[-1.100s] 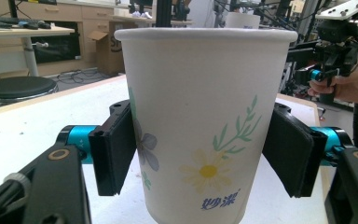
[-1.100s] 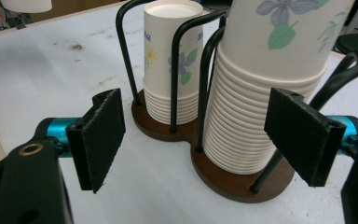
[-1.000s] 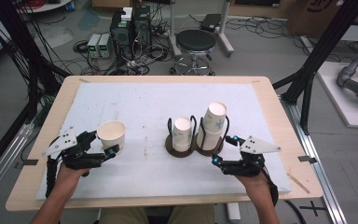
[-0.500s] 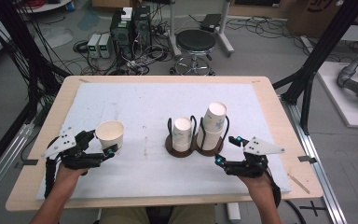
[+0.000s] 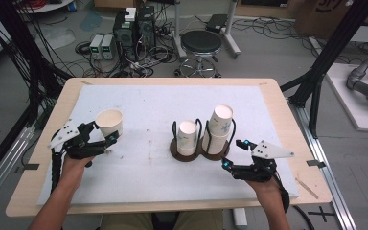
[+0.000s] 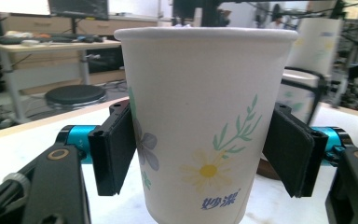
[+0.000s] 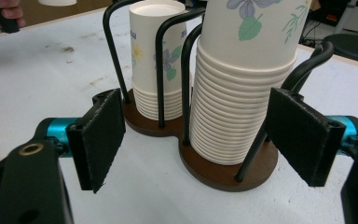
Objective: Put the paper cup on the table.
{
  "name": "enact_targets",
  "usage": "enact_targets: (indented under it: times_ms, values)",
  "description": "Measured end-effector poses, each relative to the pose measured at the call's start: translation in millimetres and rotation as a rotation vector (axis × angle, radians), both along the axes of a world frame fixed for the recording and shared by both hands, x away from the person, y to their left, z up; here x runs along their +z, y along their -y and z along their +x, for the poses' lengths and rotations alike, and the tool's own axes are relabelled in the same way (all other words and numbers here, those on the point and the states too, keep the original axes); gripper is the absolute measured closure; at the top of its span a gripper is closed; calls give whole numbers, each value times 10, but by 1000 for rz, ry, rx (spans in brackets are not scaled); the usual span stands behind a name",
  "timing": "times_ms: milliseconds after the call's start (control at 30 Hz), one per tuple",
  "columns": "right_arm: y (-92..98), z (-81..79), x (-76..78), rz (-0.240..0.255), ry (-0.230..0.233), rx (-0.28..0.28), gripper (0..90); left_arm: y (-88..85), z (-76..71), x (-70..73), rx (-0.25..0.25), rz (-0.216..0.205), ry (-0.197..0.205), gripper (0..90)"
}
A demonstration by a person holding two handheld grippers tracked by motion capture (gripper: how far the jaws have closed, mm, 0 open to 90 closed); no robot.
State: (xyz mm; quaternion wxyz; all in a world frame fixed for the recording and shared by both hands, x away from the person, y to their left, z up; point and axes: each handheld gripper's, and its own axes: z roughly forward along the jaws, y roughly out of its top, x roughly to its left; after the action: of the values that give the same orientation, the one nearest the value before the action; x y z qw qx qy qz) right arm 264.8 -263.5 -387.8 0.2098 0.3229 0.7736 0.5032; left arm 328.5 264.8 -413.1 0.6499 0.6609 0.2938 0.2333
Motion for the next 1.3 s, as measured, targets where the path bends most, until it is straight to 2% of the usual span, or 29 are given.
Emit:
enact_targets:
  times_ms: [167, 467, 633, 767, 833, 967, 1033, 1167, 1233, 1300]
  values:
    - [-14, 6, -3, -2, -3, 6, 208, -8, 139, -93, 54, 8, -36, 299]
    - [-8, -4, -11, -1, -7, 5, 208, 29, 305, -243, 100, 27, -107, 308]
    - [-6, -14, -9, -2, -7, 7, 208, 83, 370, -318, 152, 99, -175, 314]
    - [5, -17, -10, 0, -11, 7, 208, 109, 402, -380, 191, 188, -229, 316]
    - [8, -18, -11, -1, -13, 5, 208, 111, 403, -376, 203, 193, -232, 317]
    - [9, -12, -11, -2, -9, 7, 208, 118, 385, -376, 216, 272, -263, 319]
    - [5, -13, -9, -2, -9, 9, 208, 115, 366, -360, 218, 292, -269, 319]
    - [4, -18, -5, -5, -4, 10, 208, 103, 296, -318, 228, 332, -308, 320]
    - [4, -28, -1, -5, -7, 8, 208, 101, 248, -315, 230, 364, -304, 320]
    - [6, -31, -1, -4, -8, 6, 209, 83, 216, -328, 228, 370, -307, 322]
